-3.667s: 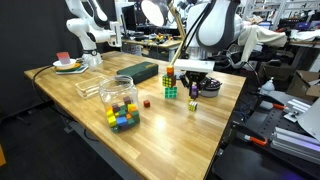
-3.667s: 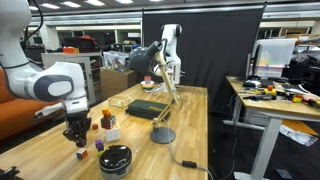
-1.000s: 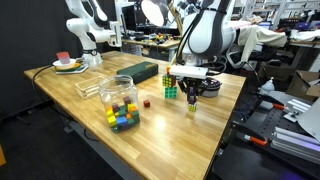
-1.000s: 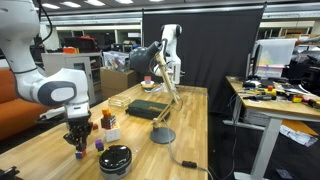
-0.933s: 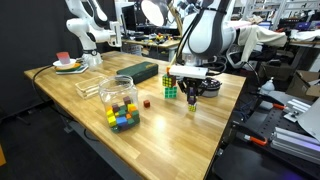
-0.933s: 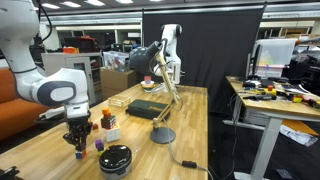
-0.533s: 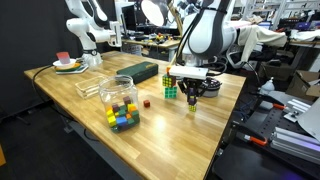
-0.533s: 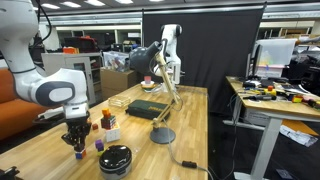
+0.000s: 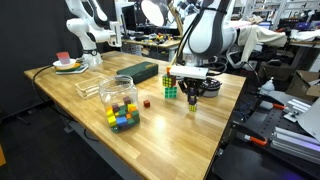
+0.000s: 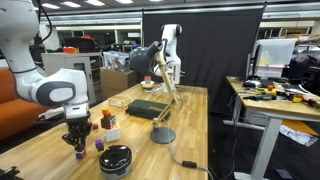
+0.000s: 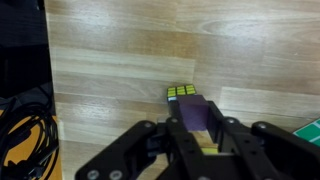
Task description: Place the purple block on the small Rubik's cube
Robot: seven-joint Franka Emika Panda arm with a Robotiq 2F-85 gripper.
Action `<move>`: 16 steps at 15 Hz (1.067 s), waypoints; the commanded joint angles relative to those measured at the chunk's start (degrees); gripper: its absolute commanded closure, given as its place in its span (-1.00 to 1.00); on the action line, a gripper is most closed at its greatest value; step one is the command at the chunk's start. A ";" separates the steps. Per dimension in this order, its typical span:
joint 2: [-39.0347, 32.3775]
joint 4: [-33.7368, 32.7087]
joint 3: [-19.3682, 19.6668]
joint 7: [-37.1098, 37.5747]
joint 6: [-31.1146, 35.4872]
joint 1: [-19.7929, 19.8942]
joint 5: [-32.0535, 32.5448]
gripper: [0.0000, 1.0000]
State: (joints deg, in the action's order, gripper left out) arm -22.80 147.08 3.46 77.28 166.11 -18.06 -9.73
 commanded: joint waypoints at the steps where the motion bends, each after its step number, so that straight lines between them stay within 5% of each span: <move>1: 1.34 0.83 -1.29 -0.59 -0.71 1.82 -1.09 0.86; 2: 1.38 0.79 -1.70 -0.89 -0.88 2.30 -1.42 0.01; 9: 1.57 0.60 -5.47 -2.42 -2.09 5.52 -5.13 -0.92; 13: 4.36 2.31 -8.52 -4.03 -1.44 7.40 -7.82 -1.00; 16: 1.77 0.49 -6.13 -1.59 -0.64 4.66 -5.98 -1.00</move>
State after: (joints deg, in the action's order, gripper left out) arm -21.12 147.66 -2.84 75.73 165.70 -13.21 -15.62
